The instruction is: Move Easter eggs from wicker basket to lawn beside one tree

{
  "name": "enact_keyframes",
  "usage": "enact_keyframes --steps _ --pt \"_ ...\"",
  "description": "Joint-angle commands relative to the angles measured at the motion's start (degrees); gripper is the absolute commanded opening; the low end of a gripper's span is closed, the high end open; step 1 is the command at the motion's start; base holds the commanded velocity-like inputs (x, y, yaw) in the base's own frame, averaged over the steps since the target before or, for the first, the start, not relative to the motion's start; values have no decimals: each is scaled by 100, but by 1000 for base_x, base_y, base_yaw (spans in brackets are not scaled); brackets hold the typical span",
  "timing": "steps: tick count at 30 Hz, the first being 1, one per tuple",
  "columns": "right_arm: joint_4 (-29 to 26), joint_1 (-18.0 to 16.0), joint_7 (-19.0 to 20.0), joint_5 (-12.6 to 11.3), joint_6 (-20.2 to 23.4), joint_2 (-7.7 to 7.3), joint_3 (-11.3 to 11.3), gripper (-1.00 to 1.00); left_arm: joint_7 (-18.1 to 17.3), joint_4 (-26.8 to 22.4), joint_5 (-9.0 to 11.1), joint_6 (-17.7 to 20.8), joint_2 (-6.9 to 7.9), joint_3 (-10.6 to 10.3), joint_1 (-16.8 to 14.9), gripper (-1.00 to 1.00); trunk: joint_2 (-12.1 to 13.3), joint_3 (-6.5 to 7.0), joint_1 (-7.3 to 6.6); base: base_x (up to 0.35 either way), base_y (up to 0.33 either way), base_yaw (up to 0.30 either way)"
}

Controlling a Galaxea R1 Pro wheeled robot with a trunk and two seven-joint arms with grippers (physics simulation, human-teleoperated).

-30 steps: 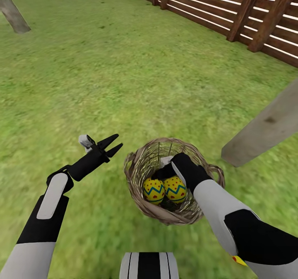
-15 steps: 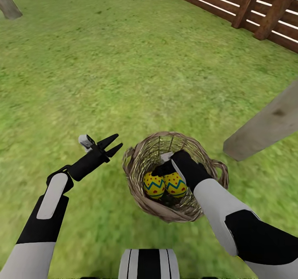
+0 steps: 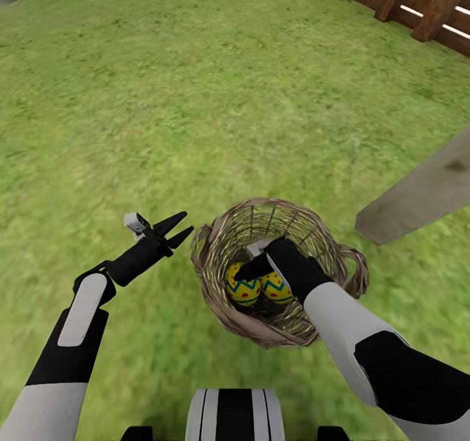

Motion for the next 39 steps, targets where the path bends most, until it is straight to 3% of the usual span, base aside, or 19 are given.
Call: enact_keyframes --steps 1,10,12,17,23,24,25,31,39 --pt "-22 -2 54 61 14 -1 6 100 -8 0 13 35 -1 6 -3 100 -3 -26 1 0 0 0" --pt "-46 -2 288 70 22 -1 3 100 -8 -2 13 35 -1 6 -3 100 -15 -225 25 0 0 0" --pt "-212 -11 296 83 90 -67 -12 100 -73 -10 77 13 61 73 64 100 -14 -224 23 0 0 0" --pt "-183 -11 288 -157 180 -105 -34 100 -212 -7 213 27 112 226 227 100 -14 -224 23 0 0 0" --pt "-182 -11 273 -133 190 -76 -38 100 -342 -3 347 31 201 421 405 100 -14 -224 23 0 0 0" --pt "-179 -11 273 -124 190 -73 -39 -100 -342 -5 347 32 201 454 406 100 -14 -224 23 0 0 0" --pt "409 -11 273 70 190 -72 -38 -100 -342 -8 347 31 202 621 407 100 -14 -224 23 0 0 0" --pt "403 -11 281 70 190 -71 -37 -100 -342 -9 347 35 202 620 410 100 -14 -224 23 0 0 0" --pt "394 -11 290 70 190 -71 -37 -100 -342 -10 347 35 202 619 410 100 -3 -47 3 0 0 0"
